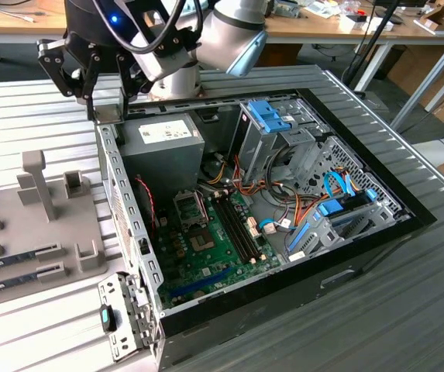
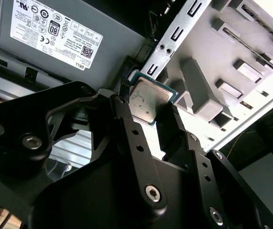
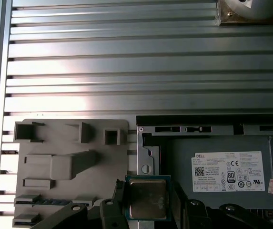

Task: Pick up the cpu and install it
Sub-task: 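Pick up the cpu and move it towards the insertion slot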

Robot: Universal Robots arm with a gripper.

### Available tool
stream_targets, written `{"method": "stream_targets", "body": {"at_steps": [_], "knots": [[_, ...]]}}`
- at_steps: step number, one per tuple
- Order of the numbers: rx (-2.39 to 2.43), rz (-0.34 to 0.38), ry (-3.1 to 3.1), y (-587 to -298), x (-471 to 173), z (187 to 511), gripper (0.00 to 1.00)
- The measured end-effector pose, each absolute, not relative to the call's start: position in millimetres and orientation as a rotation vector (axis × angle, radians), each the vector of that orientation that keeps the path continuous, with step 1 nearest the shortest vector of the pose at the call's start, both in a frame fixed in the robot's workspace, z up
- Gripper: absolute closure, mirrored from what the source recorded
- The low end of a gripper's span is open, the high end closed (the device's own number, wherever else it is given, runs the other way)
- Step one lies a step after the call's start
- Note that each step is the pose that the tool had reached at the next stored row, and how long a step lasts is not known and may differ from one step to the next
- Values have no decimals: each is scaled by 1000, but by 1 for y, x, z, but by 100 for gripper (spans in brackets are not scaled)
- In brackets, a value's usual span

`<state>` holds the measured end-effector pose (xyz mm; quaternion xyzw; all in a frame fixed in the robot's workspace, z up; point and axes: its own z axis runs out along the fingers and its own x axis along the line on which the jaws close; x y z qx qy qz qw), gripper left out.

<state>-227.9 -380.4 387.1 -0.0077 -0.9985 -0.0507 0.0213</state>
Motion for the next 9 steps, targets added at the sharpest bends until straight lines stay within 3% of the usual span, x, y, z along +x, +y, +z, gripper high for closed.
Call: {"method": "stream_targets", "body": {"at_steps": [9], "knots": [[-24,-157,-3095,-381,-223,387,53]]}}
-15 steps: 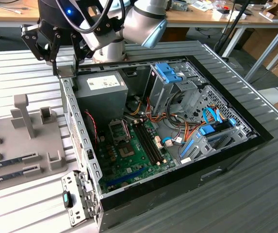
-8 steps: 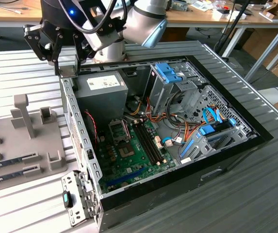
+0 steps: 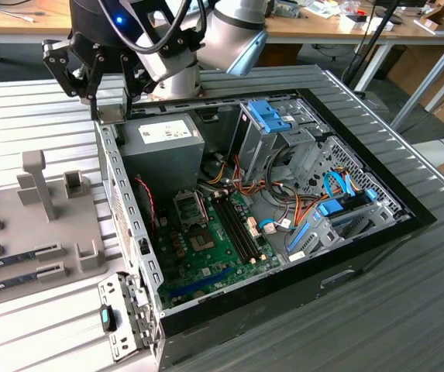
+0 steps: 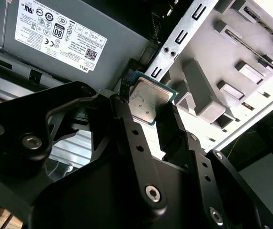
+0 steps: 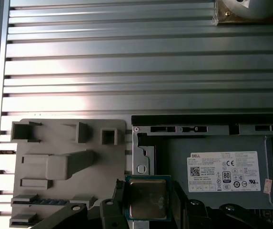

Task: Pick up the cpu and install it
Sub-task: 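Pick up the cpu and move it towards the insertion slot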

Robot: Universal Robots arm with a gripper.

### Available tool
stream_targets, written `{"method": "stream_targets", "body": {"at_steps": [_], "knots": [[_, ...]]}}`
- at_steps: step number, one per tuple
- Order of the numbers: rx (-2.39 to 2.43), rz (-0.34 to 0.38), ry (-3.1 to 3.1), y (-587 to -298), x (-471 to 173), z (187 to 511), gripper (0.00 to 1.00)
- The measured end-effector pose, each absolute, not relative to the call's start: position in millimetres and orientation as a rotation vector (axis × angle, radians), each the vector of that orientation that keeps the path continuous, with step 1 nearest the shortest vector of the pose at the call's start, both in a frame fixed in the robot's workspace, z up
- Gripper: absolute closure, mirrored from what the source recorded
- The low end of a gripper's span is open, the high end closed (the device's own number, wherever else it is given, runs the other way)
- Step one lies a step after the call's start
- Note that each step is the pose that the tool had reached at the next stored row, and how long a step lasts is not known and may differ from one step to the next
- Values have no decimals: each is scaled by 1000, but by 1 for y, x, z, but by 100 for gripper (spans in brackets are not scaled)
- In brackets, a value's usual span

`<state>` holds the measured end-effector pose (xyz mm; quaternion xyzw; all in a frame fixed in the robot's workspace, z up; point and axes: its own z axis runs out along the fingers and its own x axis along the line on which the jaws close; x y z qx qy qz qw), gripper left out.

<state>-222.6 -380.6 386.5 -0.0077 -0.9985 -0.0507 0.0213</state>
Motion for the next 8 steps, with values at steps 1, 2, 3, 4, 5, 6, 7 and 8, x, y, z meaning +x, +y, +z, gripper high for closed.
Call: {"method": "stream_targets", "body": {"at_steps": [1,2,3,4,5,6,7,8], "knots": [[-24,-157,-3095,-381,-218,386,53],[-24,-157,-3095,-381,-216,386,53],[-24,-157,-3095,-381,-214,386,53],[-24,-157,-3095,-381,-212,385,53],[-24,-157,-3095,-381,-208,385,53],[-24,-157,-3095,-381,-208,385,53],[-24,-157,-3095,-381,-207,385,53],[-24,-157,-3095,-381,-206,385,53]]}}
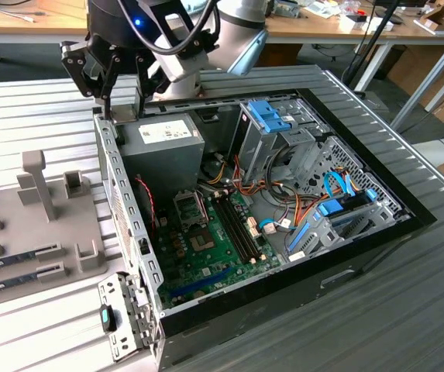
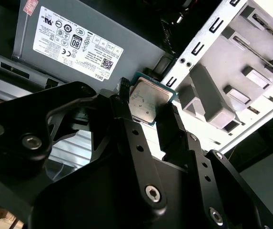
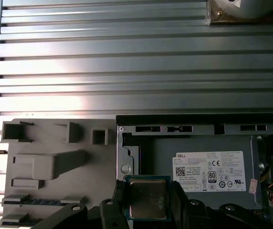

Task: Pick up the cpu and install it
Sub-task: 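Pick up the cpu and move it towards the insertion slot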

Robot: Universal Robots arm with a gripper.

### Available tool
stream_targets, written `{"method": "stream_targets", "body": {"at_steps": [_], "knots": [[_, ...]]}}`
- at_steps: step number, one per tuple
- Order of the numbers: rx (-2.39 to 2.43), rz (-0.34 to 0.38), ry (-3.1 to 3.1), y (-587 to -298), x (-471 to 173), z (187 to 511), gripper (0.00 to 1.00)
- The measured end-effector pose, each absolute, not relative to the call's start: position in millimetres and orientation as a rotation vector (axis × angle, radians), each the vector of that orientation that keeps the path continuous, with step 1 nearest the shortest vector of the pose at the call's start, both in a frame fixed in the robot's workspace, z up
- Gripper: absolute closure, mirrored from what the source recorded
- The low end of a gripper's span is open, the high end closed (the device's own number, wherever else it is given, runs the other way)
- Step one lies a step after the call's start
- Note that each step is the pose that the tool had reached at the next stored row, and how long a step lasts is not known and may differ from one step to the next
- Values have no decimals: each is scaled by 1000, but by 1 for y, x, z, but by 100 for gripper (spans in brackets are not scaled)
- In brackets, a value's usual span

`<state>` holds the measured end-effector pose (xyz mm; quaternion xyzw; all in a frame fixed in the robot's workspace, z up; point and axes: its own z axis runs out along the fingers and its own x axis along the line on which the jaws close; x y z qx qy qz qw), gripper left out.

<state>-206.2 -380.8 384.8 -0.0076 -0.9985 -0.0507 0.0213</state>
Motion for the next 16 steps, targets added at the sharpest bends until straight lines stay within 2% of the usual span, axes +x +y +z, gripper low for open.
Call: {"method": "stream_targets", "body": {"at_steps": [16], "knots": [[-24,-157,-3095,-381,-195,384,53]]}}
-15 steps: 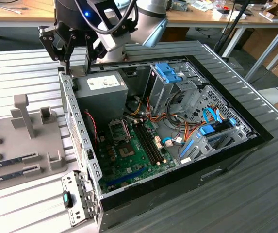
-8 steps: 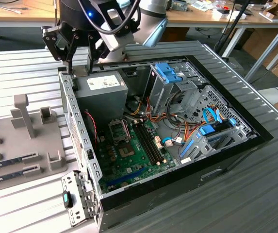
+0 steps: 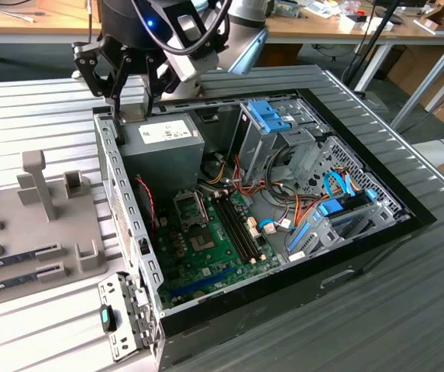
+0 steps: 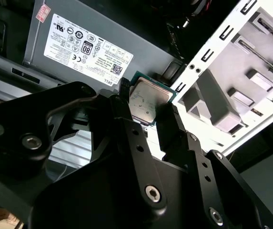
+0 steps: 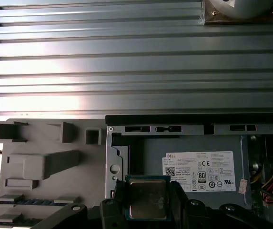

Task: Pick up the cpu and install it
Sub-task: 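Pick up the cpu and move it towards the insertion slot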

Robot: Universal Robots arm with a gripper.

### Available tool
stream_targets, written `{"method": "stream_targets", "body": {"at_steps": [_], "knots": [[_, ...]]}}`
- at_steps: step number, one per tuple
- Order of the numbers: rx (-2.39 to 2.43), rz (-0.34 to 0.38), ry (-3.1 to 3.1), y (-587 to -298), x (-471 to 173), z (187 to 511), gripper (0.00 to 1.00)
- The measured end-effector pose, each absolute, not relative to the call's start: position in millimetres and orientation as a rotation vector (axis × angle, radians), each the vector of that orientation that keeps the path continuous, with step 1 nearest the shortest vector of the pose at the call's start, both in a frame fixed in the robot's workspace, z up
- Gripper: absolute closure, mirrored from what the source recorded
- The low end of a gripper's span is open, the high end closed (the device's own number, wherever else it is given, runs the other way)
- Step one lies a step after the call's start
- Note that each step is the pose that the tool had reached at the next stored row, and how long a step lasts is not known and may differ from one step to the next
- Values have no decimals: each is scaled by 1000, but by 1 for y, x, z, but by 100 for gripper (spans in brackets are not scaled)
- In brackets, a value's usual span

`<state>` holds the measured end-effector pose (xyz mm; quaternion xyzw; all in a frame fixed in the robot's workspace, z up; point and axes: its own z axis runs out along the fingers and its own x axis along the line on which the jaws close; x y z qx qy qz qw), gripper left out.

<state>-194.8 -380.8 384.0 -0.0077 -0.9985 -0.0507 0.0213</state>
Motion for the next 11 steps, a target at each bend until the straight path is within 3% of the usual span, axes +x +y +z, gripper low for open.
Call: {"method": "stream_targets", "body": {"at_steps": [11], "knots": [[-24,-157,-3095,-381,-188,383,53]]}}
